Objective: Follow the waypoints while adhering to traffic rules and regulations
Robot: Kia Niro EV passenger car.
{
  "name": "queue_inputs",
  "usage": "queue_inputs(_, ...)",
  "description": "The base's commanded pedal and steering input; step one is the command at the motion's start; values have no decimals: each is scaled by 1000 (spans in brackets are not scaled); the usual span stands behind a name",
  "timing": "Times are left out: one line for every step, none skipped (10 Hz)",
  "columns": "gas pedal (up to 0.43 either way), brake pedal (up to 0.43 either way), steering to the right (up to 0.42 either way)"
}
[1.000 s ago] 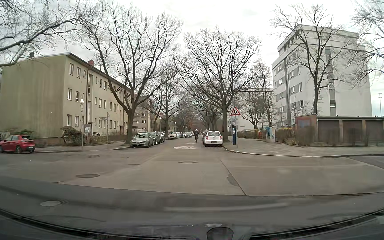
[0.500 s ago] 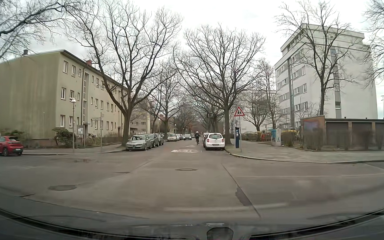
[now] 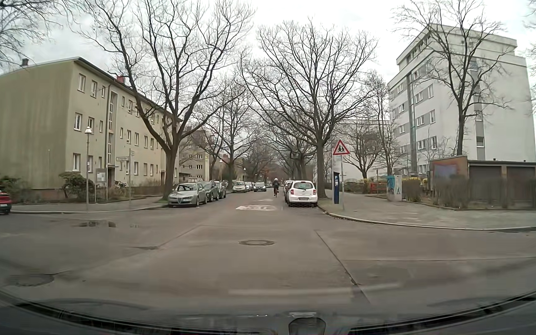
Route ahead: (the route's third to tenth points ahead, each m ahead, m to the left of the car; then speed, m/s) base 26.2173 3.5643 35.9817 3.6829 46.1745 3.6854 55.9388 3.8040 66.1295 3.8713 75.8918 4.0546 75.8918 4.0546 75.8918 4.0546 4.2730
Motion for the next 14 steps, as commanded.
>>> queue_inputs(118, 12, -14)
queue_inputs(87, 12, -11)
queue_inputs(8, 12, -7)
queue_inputs(0, 12, -4)
queue_inputs(0, 12, -4)
queue_inputs(0, 12, -3)
queue_inputs(0, 12, -1)
queue_inputs(0, 12, 2)
queue_inputs(0, 30, 5)
queue_inputs(0, 55, 8)
queue_inputs(0, 91, 6)
queue_inputs(0, 98, 3)
queue_inputs(0, 110, 0)
queue_inputs(0, 116, -2)
